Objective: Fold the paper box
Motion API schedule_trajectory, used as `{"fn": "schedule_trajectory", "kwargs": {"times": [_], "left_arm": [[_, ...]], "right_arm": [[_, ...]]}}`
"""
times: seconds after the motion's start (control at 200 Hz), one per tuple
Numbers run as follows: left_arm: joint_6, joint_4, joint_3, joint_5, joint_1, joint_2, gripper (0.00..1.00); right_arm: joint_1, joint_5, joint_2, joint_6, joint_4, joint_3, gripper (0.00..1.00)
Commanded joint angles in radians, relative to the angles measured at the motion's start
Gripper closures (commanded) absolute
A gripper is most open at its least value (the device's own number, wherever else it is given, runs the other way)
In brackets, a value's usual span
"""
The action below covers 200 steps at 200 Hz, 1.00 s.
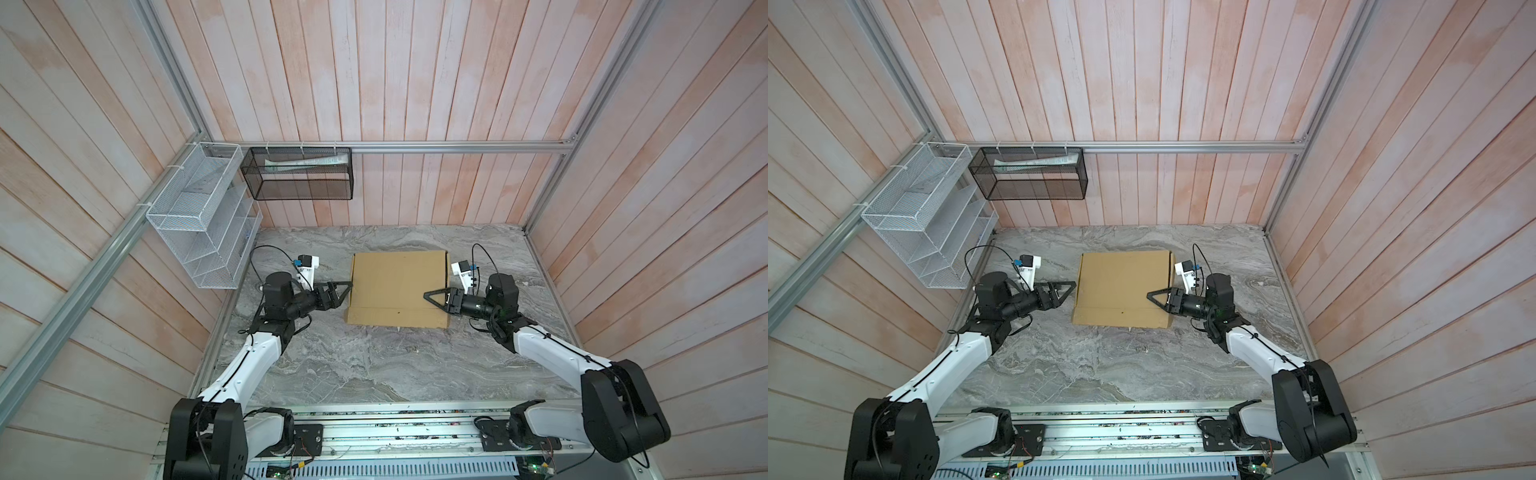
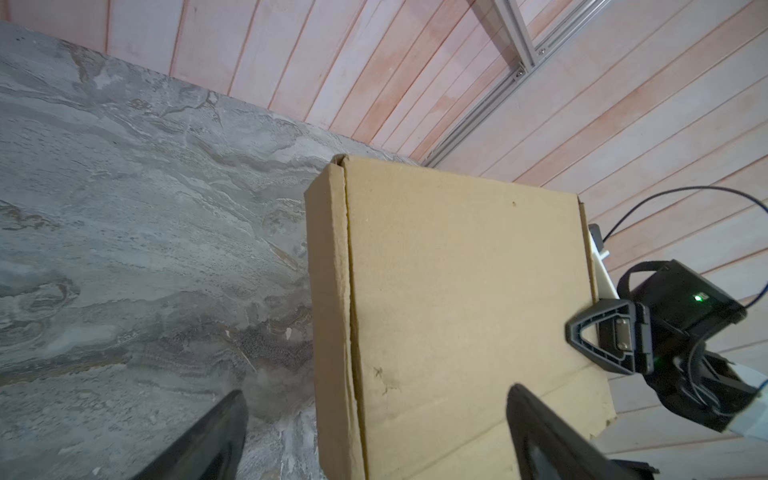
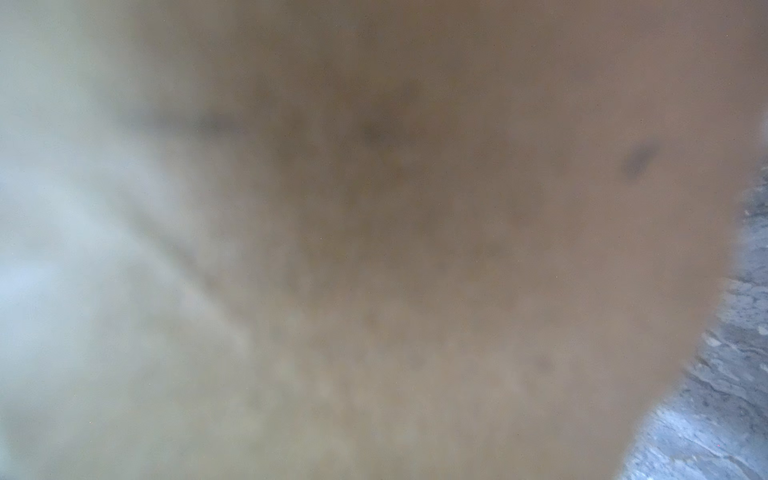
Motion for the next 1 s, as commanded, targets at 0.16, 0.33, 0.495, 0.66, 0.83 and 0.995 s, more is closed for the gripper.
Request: {"fn": "schedule_trajectory", "kwargs": {"times": [0.16,0.33,0.495,0.66,0.83,0.995], "left_arm": [[-0.039,0.140,0.020,0.179,0.011,0.103,0.00],[-0.087,0.233,0.027,0.260,0.010,0.163,0.04],[-0.112,0.276,0.045,0.308,0.009,0.200,0.04],[-0.096,0.247,0.078,0.351,-0.006,0.227,0.05],[-0.087,0.234,0.091,0.374,-0.017,0.247,0.06],[-0.100,0.257,0.103,0.393,-0.033,0.268,0.07]], "right_arm": [[-0.047,-0.114,0.002,-0.034,0.031,0.058,0.55],[-0.075,-0.190,0.027,0.010,0.104,0.058,0.56],[-0.081,-0.238,0.062,0.004,0.110,0.088,0.56],[-0.083,-0.246,0.095,-0.016,0.098,0.121,0.57],[-0.083,-0.284,0.128,-0.005,0.109,0.136,0.59],[-0.083,-0.318,0.156,0.024,0.157,0.135,0.60]]}}
